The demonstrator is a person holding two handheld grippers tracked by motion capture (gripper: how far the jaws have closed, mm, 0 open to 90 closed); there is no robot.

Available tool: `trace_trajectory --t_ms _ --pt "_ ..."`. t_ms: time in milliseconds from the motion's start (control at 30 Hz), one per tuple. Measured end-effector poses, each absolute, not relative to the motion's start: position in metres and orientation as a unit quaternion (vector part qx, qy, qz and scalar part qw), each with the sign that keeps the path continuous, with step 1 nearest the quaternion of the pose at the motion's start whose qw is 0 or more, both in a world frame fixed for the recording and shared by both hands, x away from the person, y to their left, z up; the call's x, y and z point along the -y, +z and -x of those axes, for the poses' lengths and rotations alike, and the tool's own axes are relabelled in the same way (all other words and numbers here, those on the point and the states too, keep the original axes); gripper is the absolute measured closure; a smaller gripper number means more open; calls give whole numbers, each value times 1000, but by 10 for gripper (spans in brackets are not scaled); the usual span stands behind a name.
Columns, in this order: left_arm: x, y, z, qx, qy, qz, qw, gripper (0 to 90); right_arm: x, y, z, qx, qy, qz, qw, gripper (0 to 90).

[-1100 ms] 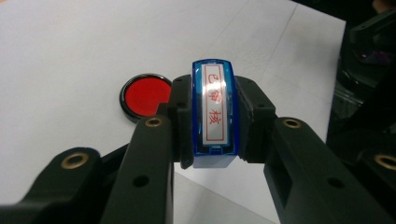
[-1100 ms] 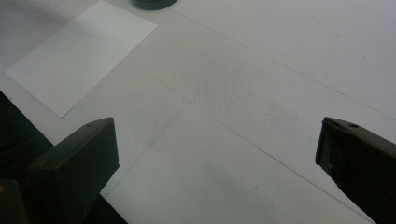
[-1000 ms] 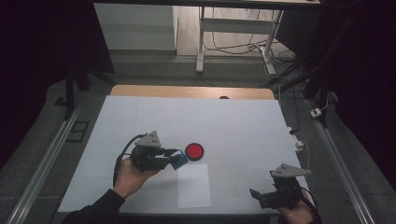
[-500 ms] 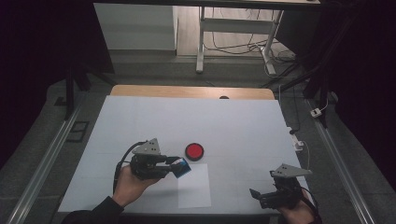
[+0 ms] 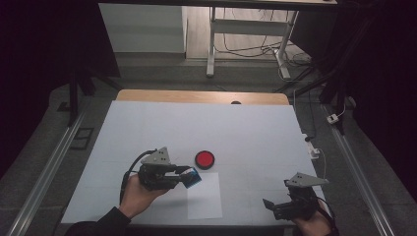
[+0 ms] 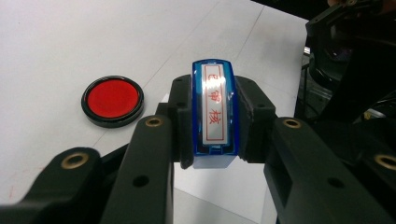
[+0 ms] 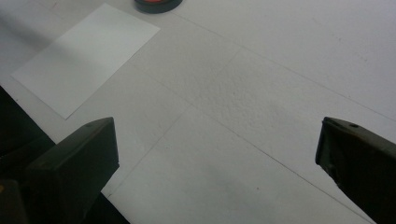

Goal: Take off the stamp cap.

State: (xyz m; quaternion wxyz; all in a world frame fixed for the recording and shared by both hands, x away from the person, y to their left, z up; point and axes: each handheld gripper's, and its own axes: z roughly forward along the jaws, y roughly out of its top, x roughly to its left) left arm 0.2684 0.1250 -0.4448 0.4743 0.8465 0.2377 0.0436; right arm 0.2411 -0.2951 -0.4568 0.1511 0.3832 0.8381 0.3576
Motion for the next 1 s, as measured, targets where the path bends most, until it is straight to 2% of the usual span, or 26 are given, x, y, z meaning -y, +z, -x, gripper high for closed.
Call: trace_trajectory --t_ms 533,1000 --pt "-126 -445 -273 -235 42 -847 476 699 285 -453 -240 -839 387 -355 144 0" --pt "-127 -445 -279 -245 41 -849 466 700 260 -451 -246 -850 405 -307 137 0"
